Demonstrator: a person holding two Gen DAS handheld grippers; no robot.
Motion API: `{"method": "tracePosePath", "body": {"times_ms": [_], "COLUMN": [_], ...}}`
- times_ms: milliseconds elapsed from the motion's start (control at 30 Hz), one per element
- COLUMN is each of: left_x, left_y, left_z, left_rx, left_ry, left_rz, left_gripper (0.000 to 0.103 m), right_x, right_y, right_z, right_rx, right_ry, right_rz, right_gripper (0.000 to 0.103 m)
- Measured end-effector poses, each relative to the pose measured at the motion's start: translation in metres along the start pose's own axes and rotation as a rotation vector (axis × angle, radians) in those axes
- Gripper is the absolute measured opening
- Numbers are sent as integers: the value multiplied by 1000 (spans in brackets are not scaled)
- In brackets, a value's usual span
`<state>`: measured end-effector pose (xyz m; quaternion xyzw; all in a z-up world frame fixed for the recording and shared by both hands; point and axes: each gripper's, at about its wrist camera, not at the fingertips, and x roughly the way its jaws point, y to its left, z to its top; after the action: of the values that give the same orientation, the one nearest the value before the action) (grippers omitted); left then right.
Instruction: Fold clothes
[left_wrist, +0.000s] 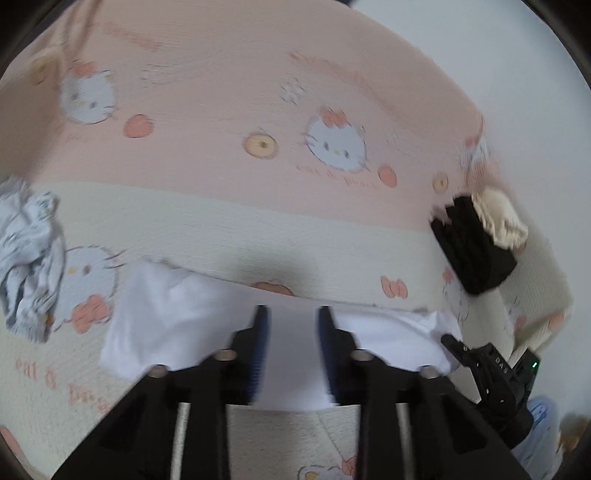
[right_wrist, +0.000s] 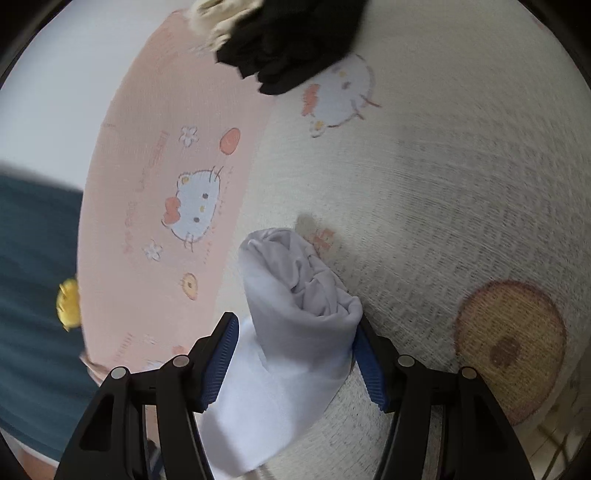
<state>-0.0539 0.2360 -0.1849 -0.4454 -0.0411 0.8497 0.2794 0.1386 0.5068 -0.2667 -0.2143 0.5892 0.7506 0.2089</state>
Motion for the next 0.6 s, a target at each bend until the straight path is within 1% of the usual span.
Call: {"method": "tracePosePath", "body": {"times_ms": [133,200,267,400,467,600], "left_x": [14,23,34,50,58,85], "left_y": [-21,-26,-29,-38,-40,-31], "left_z": [3,5,5,1,-1,-7], "left_rx": [76,92,84,73,67,-27], "left_ry": [10,37,73,107,119,176], "left_rz": [-13,-11,-31,-70,-69,-93], "left_gripper": [10,10,10,10,10,11], "right_x": [3,4,4,3,3,2], "right_y": [1,0,1,4,4,1], "right_z": [-1,-1,-2,-7,-8,-6], "right_rx": [-34,-41,-55,-87,-89,-76], "right_ry": [-24,-30,-39,-61,-67,-74], "right_rz": [-22,-26,-33,-52,-58,-61], "right_gripper": [61,61,61,60,58,51]}}
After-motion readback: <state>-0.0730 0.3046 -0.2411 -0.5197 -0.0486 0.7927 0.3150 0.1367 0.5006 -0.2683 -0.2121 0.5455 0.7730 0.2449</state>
